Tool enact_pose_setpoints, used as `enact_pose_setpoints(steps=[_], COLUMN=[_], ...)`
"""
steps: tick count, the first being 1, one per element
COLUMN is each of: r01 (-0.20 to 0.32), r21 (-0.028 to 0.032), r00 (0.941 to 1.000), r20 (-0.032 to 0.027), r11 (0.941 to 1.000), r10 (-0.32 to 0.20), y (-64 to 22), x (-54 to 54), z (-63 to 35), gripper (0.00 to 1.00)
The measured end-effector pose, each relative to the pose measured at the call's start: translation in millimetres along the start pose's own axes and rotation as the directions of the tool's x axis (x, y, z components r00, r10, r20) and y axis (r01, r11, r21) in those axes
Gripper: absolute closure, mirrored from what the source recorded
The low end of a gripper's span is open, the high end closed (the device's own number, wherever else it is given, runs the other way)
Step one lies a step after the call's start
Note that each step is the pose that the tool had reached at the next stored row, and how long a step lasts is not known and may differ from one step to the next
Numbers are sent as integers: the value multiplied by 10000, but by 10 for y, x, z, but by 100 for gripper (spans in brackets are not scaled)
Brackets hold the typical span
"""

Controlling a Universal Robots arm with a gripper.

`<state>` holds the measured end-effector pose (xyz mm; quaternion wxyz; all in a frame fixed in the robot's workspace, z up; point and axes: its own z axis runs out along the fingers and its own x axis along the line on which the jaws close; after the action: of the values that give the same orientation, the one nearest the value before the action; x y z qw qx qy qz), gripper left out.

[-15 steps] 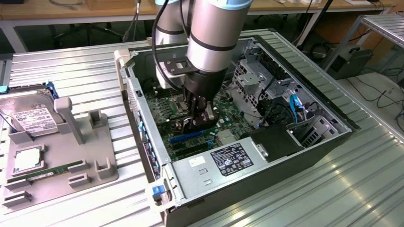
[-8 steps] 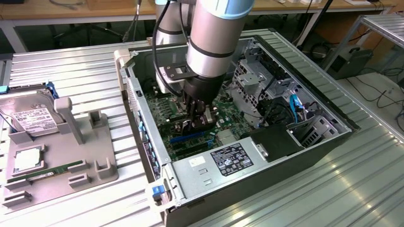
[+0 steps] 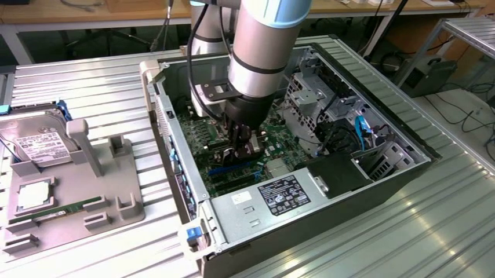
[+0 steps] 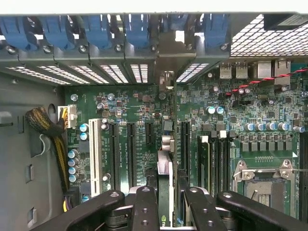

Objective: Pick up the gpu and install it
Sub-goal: 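Insert the gpu into the slot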

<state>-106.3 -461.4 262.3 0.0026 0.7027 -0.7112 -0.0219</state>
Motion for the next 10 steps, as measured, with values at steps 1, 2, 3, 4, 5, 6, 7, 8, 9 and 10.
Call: enact_pose_setpoints(steps=[1, 2, 3, 4, 5, 6, 7, 8, 9, 10], r01=[43, 155, 196, 204, 205, 205, 206, 205, 205, 205], r21=[-1, -4, -5, -5, -4, -4, -5, -5, -5, -6], r00=[10000, 9999, 9998, 9998, 9998, 9998, 9998, 9998, 9998, 9998], r20=[4, 3, 1, 0, 3, 2, 1, 0, 1, 0], r11=[10000, 9999, 9998, 9998, 9998, 9998, 9998, 9998, 9998, 9998], r10=[-43, -155, -196, -204, -205, -205, -206, -205, -205, -205], y=[0, 0, 0, 1, 4, 5, 6, 8, 9, 10], x=[-1, -1, -1, -2, -2, -2, -1, -1, -1, -1], z=[1, 1, 2, 3, 11, 15, 20, 27, 34, 41], gripper=[74, 74, 74, 74, 74, 74, 74, 74, 74, 74])
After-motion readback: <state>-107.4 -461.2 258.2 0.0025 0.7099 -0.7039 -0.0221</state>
